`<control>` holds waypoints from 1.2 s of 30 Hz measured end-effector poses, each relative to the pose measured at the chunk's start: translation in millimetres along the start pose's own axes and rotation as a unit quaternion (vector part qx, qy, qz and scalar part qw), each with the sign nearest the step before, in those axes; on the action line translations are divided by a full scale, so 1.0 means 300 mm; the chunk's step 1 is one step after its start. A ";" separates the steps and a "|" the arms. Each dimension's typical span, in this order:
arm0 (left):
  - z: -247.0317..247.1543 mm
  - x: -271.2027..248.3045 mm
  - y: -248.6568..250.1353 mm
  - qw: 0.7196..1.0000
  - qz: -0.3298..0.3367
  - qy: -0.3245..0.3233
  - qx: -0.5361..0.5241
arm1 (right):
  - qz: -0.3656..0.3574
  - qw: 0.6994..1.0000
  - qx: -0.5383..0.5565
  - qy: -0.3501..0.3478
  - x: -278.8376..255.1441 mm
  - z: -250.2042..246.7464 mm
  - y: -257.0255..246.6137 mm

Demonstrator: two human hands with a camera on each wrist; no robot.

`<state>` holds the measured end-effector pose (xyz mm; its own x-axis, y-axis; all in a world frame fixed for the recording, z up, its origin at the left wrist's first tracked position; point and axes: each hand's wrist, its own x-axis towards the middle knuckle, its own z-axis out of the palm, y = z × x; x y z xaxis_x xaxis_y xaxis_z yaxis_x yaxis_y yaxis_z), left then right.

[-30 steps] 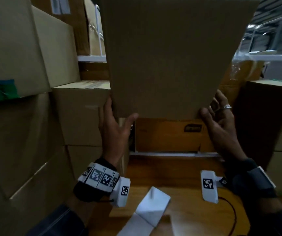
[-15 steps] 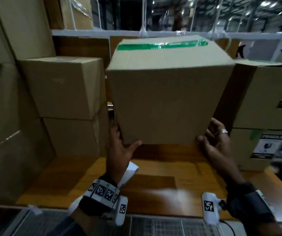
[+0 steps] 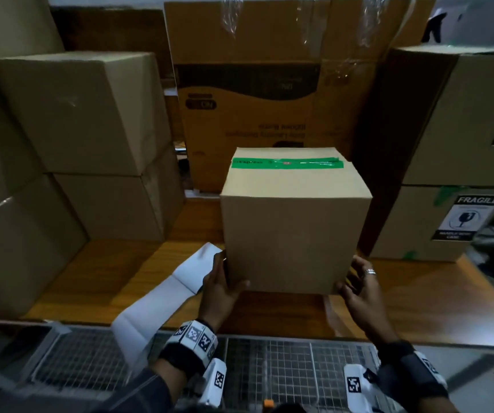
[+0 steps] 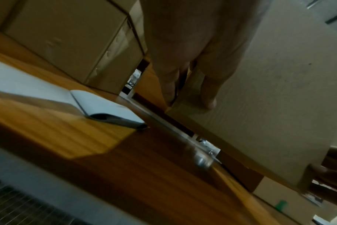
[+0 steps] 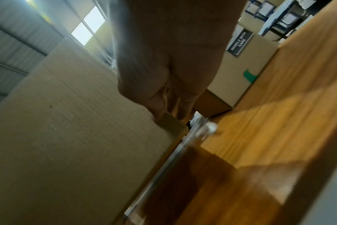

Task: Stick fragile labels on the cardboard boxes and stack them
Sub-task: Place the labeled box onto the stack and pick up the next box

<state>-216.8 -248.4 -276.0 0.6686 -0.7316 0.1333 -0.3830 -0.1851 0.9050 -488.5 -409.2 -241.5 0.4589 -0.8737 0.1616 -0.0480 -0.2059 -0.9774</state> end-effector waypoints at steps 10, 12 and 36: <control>0.061 -0.005 -0.118 0.997 -0.028 -0.072 -0.017 | 0.083 0.996 -0.003 0.011 -0.045 -0.012 0.107; 0.064 -0.012 -0.093 0.996 0.001 -0.077 -0.046 | 0.098 0.995 -0.001 0.023 -0.050 -0.015 0.128; -0.400 -0.052 -0.326 0.967 0.032 -0.015 0.253 | 0.079 0.966 -0.202 0.139 -0.329 0.115 0.161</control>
<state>-113.1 -140.1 -318.0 0.6176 -0.7694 0.1630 -0.6900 -0.4306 0.5818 -505.5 -317.7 -309.5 0.1637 -0.9813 0.1008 -0.4663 -0.1670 -0.8687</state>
